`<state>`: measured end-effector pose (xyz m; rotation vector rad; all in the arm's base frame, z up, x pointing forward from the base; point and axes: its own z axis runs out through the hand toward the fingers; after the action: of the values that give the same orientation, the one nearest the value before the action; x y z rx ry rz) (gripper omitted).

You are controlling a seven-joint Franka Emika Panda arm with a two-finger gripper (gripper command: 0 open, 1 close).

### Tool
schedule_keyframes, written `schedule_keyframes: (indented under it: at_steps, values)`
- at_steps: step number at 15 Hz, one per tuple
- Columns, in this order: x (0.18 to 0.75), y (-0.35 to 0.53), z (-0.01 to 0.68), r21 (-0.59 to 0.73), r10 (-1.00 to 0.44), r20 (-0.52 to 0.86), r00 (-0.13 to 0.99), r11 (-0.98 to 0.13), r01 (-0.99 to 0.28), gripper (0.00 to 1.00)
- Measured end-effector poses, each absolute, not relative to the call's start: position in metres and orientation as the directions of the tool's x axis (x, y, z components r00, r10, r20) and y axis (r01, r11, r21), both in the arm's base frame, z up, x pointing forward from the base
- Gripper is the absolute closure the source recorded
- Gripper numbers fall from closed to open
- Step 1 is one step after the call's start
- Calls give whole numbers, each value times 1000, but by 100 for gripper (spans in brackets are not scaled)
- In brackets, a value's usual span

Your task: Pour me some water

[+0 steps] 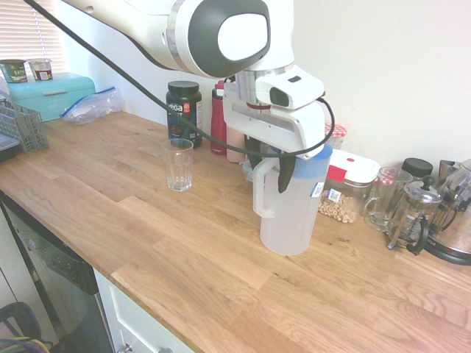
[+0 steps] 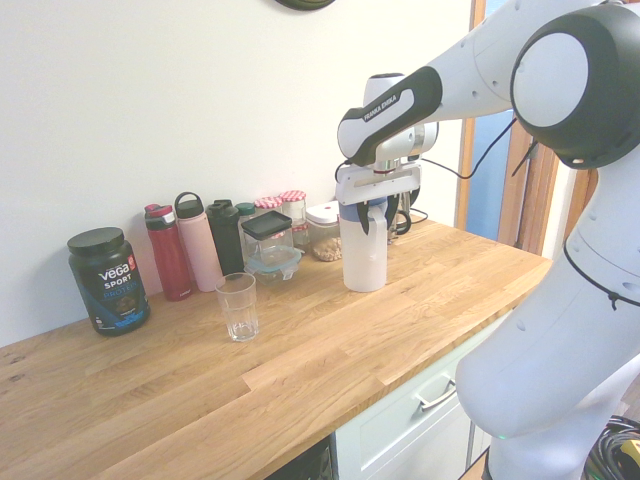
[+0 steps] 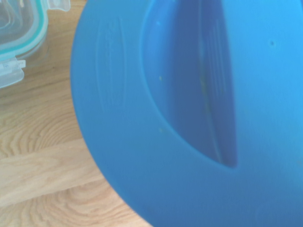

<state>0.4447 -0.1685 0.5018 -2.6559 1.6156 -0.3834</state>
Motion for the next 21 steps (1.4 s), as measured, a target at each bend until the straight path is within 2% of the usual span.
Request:
schedule_keyframes:
  at_steps: [14,18,21]
  values:
    - [459,-164,500,-146,-857,177,484,-510,-848,100]
    - [428,-168,544,-184,-836,163,524,-548,-816,100]
    - [405,-146,595,-196,-751,161,641,-661,-724,100]
